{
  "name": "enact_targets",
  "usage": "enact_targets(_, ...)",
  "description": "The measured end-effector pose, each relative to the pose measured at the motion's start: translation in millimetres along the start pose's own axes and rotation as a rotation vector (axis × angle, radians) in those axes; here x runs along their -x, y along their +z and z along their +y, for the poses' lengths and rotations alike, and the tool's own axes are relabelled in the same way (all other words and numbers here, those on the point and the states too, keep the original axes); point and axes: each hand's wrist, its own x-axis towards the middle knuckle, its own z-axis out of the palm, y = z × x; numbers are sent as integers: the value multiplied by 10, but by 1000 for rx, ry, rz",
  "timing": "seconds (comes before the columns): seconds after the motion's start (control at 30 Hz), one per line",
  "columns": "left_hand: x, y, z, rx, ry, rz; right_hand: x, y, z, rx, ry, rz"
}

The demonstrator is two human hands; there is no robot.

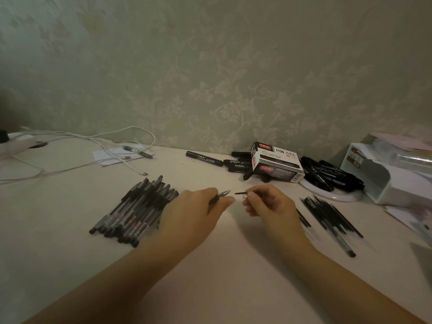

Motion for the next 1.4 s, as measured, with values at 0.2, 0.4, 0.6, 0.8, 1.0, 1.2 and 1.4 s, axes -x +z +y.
enact_targets(0.2,64,34,35,78,65,-88,34,3,35,592,-142,-21)
enact_targets(0.4,49,13,20,227,87,-138,33,21,65,793,-209,-55)
enact_targets(0.6,69,5,12,218,130,-135,36,19,98,836,-182,-70)
enact_targets(0.8,62,16,-16,191,180,-155,34,23,36,577,-202,-19)
enact_targets(1.0,58,72,-21,222,264,-175,61,39,0,378,-145,-196)
enact_targets(1.2,42,86,-22,287,247,-134,33,15,12,314,-97,-208)
enact_targets(1.4,36,60,-28,295,194,-209,27,-4,10,253,-86,-213)
